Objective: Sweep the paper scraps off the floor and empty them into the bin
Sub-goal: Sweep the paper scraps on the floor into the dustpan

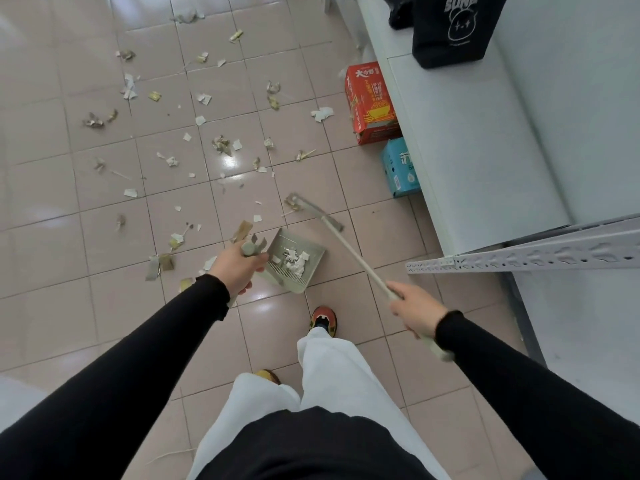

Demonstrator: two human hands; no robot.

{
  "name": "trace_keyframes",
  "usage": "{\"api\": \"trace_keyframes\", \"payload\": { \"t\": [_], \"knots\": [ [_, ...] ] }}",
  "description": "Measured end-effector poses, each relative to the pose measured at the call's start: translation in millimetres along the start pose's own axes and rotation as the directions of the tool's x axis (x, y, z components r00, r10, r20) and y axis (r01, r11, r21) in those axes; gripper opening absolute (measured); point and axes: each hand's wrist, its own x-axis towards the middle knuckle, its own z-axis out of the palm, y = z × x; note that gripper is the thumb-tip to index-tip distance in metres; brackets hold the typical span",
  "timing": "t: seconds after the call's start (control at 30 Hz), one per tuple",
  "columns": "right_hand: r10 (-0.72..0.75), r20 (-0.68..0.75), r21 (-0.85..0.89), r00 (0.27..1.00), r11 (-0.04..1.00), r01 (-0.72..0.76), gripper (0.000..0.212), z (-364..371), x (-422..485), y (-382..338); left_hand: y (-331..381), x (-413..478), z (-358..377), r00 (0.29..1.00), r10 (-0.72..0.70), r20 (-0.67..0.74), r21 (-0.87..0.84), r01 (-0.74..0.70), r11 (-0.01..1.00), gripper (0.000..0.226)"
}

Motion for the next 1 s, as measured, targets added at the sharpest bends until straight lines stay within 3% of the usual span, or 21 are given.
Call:
{"api": "trace_keyframes", "payload": {
  "t": [0.23,0.37,0.47,0.57,0.67,0.83,1.0],
  "knots": [
    [-0.02,-0.064,-0.314,0.998,0.949,-0.001,0.039,4.8,117.0,-71.5,0.5,-5.3,-21.3,1.0,-0.012,-0.015,-0.004,0.012,1.0,0.01],
    [0.038,0.023,-0.467,0.999,0.884,-0.023,0.037,16.0,112.4,-68.8,-4.2,-3.7,-25.9,0.999,-0.037,-0.018,0.006,0.037,0.999,0.021],
    [0.083,0.112,-0.444,0.99,0.895,-0.024,0.041,16.1,70.7,-41.1,-6.0,-4.6,-26.9,0.999,-0.043,-0.024,-0.005,0.043,0.999,0.023],
    [0.074,0.171,-0.261,0.983,0.965,-0.027,0.05,0.3,17.5,-19.2,-8.8,-5.4,-27.9,0.998,-0.051,-0.024,-0.014,0.051,0.999,0.023],
    [0.051,0.172,-0.212,0.984,0.977,-0.014,0.052,-4.9,-21.6,-8.5,-12.8,-8.7,-29.1,0.998,-0.054,-0.013,0.004,0.054,0.999,0.02],
    [-0.005,0.025,-0.305,1.0,0.952,0.012,0.05,29.5,12.8,-24.4,-22.1,-13.1,-28.4,0.997,-0.069,-0.016,0.017,0.069,0.997,0.024],
    [0.073,0.122,-0.294,0.99,0.955,-0.034,0.047,62.1,30.6,-25.3,-36.6,-19.7,-26.3,0.998,-0.055,-0.02,-0.014,0.055,0.998,0.025]
  ]
}}
